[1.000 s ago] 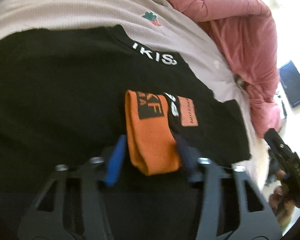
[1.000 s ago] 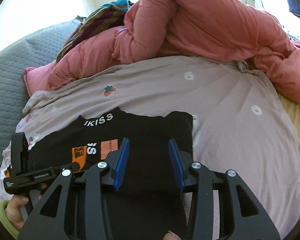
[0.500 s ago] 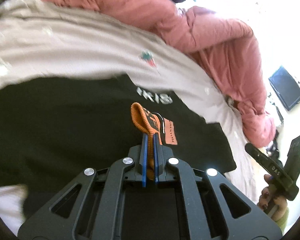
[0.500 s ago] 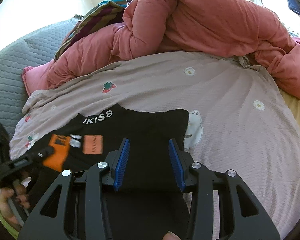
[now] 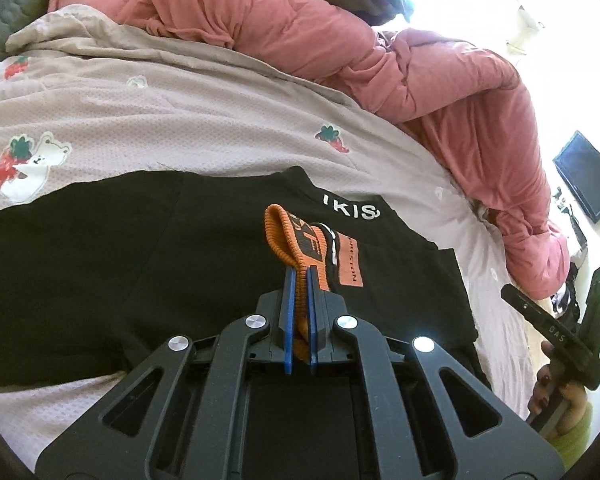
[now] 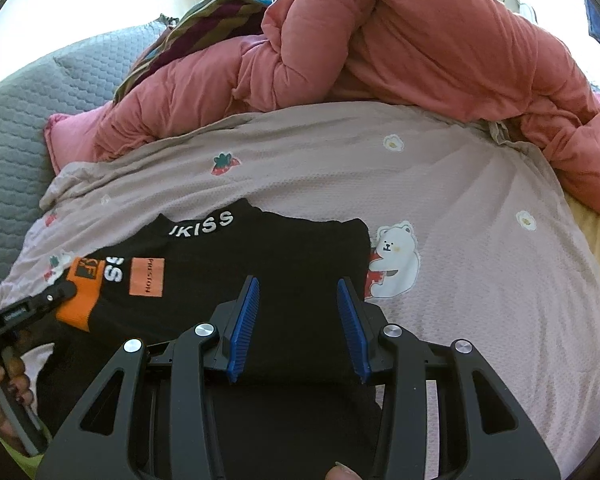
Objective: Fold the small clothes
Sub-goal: 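Lower the cuff onto the shirt back and open the right tool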
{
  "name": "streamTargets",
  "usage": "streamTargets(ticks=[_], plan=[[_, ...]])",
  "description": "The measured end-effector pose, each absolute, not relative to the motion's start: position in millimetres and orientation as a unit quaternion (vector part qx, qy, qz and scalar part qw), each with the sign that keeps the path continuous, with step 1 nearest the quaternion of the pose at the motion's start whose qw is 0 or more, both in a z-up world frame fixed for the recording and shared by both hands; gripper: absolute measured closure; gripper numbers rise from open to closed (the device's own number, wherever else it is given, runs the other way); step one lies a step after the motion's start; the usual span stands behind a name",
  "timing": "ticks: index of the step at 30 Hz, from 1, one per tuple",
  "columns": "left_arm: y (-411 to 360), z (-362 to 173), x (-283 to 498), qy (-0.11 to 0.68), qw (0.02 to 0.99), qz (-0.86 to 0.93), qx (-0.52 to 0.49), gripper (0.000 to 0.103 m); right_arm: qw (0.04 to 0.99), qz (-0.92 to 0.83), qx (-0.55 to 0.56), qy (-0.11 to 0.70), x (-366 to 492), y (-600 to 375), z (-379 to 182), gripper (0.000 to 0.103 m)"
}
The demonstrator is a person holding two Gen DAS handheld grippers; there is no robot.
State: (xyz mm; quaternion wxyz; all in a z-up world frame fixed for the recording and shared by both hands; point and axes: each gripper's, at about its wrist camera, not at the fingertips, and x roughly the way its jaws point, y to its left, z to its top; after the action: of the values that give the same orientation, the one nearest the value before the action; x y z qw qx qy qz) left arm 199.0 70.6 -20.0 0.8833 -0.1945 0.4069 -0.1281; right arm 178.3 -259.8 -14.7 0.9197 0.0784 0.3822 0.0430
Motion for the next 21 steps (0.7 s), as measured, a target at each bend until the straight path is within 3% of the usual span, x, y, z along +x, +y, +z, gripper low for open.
streamTargets(ticks=[15, 21], plan=[[106.8, -6.0, 191.7, 0.382, 0.905, -0.06, -0.179, 0.101, 0.917, 0.039, 0.065, 0.392, 183.4, -253.7, -26.5, 0.064], [81.9, -14.8, 193.9, 0.403, 0.9, -0.084, -0.145, 0.101, 0.915, 0.05, 0.049, 0.397, 184.7, -241.2, -33.0, 0.064]])
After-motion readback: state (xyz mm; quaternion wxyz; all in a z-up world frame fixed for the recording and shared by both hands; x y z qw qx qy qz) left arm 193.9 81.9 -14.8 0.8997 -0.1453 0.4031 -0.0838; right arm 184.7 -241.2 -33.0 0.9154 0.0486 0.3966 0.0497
